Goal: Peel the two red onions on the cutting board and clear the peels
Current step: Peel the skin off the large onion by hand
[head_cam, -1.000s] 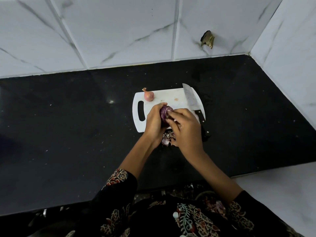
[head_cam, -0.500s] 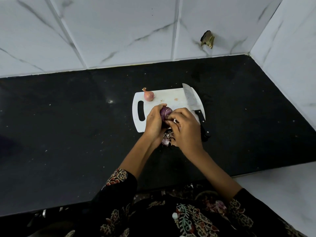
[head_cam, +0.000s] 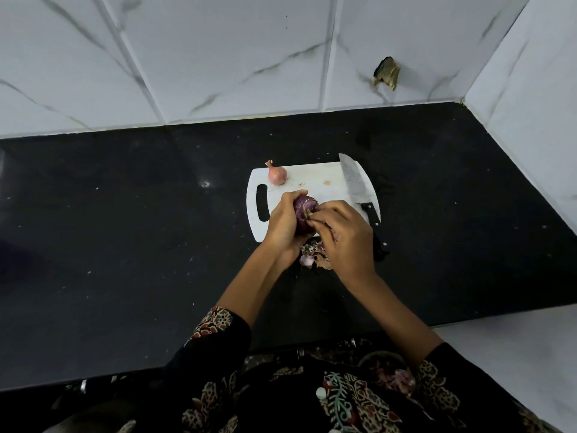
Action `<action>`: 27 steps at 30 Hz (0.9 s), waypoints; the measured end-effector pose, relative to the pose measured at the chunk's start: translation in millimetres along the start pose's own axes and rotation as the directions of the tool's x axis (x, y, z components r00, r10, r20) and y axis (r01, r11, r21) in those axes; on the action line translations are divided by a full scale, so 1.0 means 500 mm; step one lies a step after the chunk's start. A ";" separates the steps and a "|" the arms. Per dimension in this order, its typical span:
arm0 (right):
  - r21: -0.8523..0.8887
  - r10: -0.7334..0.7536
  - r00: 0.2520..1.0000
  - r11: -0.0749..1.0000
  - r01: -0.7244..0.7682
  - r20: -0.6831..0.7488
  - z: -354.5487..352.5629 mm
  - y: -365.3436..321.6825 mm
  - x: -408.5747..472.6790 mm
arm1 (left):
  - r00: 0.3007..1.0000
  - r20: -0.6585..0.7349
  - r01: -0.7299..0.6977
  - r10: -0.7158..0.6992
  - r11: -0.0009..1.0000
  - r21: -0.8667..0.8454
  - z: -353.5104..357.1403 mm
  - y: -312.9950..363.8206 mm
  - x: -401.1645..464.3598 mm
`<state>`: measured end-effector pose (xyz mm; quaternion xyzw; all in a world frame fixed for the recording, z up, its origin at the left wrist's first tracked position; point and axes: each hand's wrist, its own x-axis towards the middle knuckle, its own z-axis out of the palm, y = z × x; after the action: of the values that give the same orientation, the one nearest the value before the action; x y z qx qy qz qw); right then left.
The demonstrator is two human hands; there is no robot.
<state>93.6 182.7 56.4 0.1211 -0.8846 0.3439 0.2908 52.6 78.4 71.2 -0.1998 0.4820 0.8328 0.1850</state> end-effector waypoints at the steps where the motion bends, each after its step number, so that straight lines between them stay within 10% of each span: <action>1: -0.011 -0.019 1.000 1.000 0.019 0.008 -0.001 0.001 0.003 | 1.000 -0.003 0.005 -0.005 1.000 0.003 -0.001 0.000 0.000; 7: 0.044 0.008 0.982 0.999 -0.017 0.188 0.000 0.014 0.005 | 1.000 0.021 0.017 -0.017 0.999 0.027 -0.006 -0.002 -0.004; 13: 0.384 0.406 0.878 0.791 -0.476 0.252 -0.017 0.018 0.018 | 0.994 -0.020 0.112 -0.112 0.994 0.014 -0.010 0.010 -0.006; 27: -0.042 -0.061 0.982 0.997 0.070 0.181 -0.006 0.016 0.033 | 0.998 -0.025 0.057 -0.055 0.993 0.108 0.001 0.012 -0.006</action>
<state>78.2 190.3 63.7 0.1737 -0.9107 0.3003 0.2241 52.1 75.7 77.2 -0.2120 0.5226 0.7977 0.2135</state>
